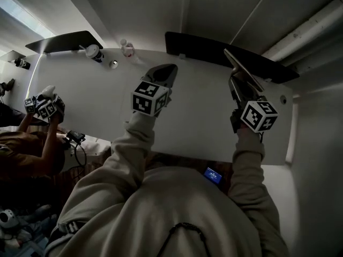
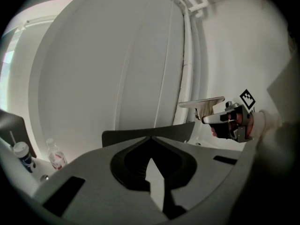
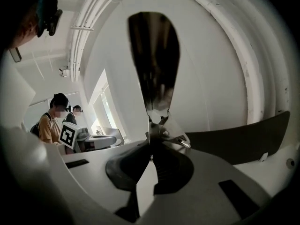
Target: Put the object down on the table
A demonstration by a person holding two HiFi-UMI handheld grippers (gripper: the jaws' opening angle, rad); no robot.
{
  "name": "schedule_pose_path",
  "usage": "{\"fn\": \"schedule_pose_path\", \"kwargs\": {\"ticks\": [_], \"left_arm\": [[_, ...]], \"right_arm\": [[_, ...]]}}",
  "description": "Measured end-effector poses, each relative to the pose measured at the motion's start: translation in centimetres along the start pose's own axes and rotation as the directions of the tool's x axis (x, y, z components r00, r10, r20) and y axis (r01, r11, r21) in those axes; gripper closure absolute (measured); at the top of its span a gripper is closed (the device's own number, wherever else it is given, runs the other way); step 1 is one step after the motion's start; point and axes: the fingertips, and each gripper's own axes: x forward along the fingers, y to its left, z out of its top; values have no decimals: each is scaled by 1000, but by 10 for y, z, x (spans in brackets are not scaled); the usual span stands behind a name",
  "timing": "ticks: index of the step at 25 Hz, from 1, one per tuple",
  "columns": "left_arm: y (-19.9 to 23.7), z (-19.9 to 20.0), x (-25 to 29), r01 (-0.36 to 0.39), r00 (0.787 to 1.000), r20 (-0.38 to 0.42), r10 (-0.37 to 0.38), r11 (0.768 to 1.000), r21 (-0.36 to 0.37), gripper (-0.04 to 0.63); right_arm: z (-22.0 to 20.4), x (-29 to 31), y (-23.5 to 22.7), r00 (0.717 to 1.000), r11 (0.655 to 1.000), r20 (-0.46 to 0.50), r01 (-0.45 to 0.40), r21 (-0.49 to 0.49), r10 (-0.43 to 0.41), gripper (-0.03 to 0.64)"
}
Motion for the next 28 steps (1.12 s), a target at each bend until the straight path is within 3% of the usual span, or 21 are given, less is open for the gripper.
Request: {"fn": "schedule_pose_path", "kwargs": {"ticks": [15, 28], "left_arm": [[0, -99, 27, 24, 992, -117, -34, 996, -87, 591], [9, -168, 43, -4, 979, -201, -20, 993, -121, 591]], "right_arm": [[-99, 34, -13, 992, 996, -129, -7, 93, 19, 584], [-189, 56, -31, 972, 980, -226, -10, 199, 55, 584]]}}
